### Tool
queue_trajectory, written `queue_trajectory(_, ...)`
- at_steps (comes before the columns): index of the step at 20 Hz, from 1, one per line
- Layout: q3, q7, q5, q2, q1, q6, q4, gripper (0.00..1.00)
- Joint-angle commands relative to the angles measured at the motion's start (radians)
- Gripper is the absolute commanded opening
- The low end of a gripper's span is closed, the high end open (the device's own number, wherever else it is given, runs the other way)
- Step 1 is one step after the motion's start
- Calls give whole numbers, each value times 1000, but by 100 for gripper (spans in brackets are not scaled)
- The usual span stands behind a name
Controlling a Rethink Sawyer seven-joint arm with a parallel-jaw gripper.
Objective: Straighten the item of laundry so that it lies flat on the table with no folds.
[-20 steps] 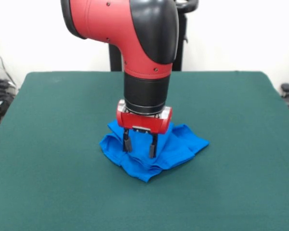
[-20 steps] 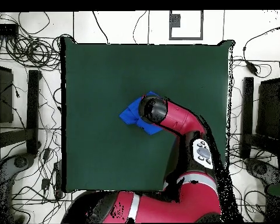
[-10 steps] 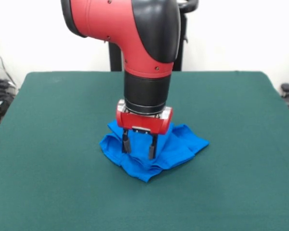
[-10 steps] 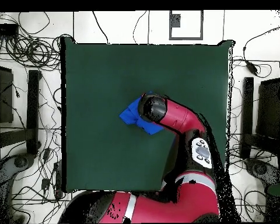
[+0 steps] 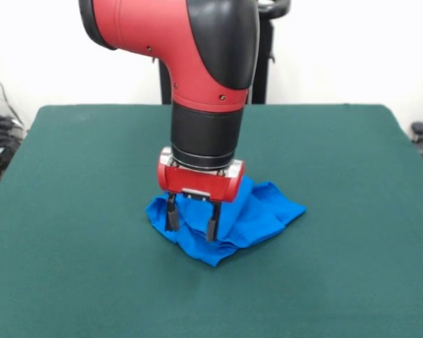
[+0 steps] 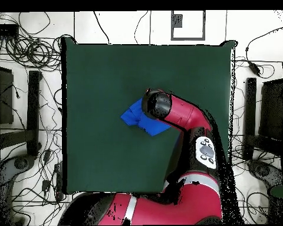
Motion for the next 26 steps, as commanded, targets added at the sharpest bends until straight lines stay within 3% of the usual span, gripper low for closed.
queue_trajectory(1, 47, 103, -46, 51, 18, 43, -44, 100)
queue_trajectory(26, 128, 53, -95, 101, -20, 52, -76, 100)
